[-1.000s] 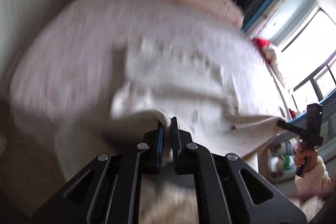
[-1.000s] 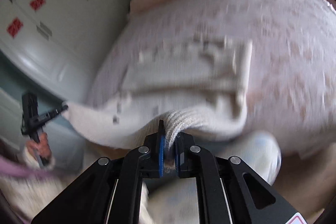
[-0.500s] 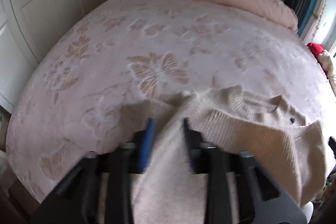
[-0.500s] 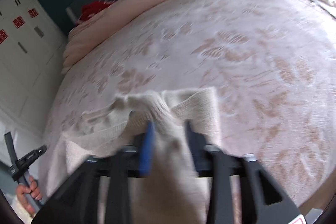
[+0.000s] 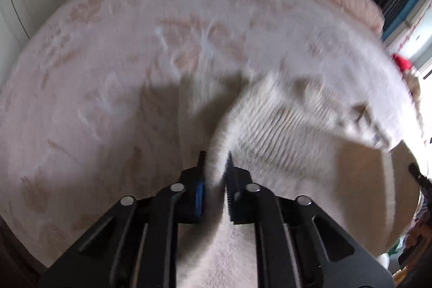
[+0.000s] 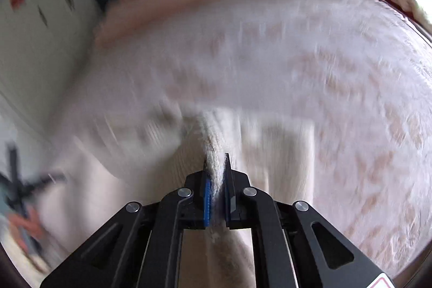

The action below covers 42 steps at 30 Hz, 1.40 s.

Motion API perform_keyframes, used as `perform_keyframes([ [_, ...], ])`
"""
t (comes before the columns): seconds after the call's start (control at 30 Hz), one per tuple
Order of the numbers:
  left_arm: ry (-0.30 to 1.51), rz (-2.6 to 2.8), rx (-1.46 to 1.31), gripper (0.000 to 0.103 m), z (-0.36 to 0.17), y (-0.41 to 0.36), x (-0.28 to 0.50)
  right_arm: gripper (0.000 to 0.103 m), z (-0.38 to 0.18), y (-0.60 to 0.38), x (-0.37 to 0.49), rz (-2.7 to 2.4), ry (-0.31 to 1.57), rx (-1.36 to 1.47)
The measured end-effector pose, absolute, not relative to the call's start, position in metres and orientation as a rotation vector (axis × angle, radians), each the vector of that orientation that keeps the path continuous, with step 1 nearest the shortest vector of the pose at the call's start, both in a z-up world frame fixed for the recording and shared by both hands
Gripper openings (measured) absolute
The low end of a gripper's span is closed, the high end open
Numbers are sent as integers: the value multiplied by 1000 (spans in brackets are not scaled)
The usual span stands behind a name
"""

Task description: Fold small clothes

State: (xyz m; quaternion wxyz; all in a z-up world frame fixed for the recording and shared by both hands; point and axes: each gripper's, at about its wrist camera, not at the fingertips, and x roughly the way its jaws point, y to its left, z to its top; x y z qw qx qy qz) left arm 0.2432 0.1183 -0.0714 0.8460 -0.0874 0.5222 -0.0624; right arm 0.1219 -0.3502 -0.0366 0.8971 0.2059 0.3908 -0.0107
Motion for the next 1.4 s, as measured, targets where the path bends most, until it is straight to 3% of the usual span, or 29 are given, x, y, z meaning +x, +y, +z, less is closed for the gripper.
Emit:
perform_keyframes([
  [0.13, 1040, -92, -191, 8, -49, 130, 256, 6, -17, -395, 121, -64, 716, 557],
  [0.27, 1157, -38, -173, 11, -93, 128, 278, 8, -115, -404, 155, -175, 1058, 496],
  [0.43, 1098, -72, -177, 15, -90, 121, 272, 19, -99, -385, 144, -129, 953, 478],
  [0.5, 1085, -91, -187, 26, -83, 118, 272, 40, -94, -377, 148, -130, 960, 425],
  [0.53, 1075, -96, -191, 37, -81, 117, 273, 44, -95, -375, 151, -138, 964, 405],
  [0.57, 1063, -92, -191, 45, -77, 115, 277, 45, -98, -373, 155, -143, 968, 395],
  [0.67, 1044, -85, -195, 49, -72, 110, 287, 44, -109, -375, 165, -138, 1002, 417],
  [0.73, 1073, -89, -180, 50, -76, 102, 297, 37, -114, -376, 170, -144, 994, 446],
  [0.77, 1098, -86, -165, 49, -81, 99, 301, 27, -116, -378, 172, -141, 989, 466],
  [0.8, 1131, -78, -142, 47, -90, 95, 308, 10, -116, -379, 172, -138, 989, 481],
  [0.87, 1138, -107, -154, 15, -93, 92, 312, 7, -111, -381, 171, -131, 973, 513],
  [0.93, 1109, -117, -173, 10, -82, 92, 312, 7, -90, -381, 167, -107, 902, 527],
  [1.13, 948, -129, -231, 10, -26, 101, 318, 7, -36, -390, 162, -88, 710, 552],
  [1.3, 1130, -38, -39, 12, -99, 83, 351, 8, -128, -398, 199, -164, 997, 554],
  [1.33, 1135, -31, 13, 15, -109, 79, 349, 8, -126, -399, 194, -168, 960, 564],
  [1.4, 1062, -25, 36, 20, -99, 77, 339, 19, -108, -398, 184, -199, 918, 571],
])
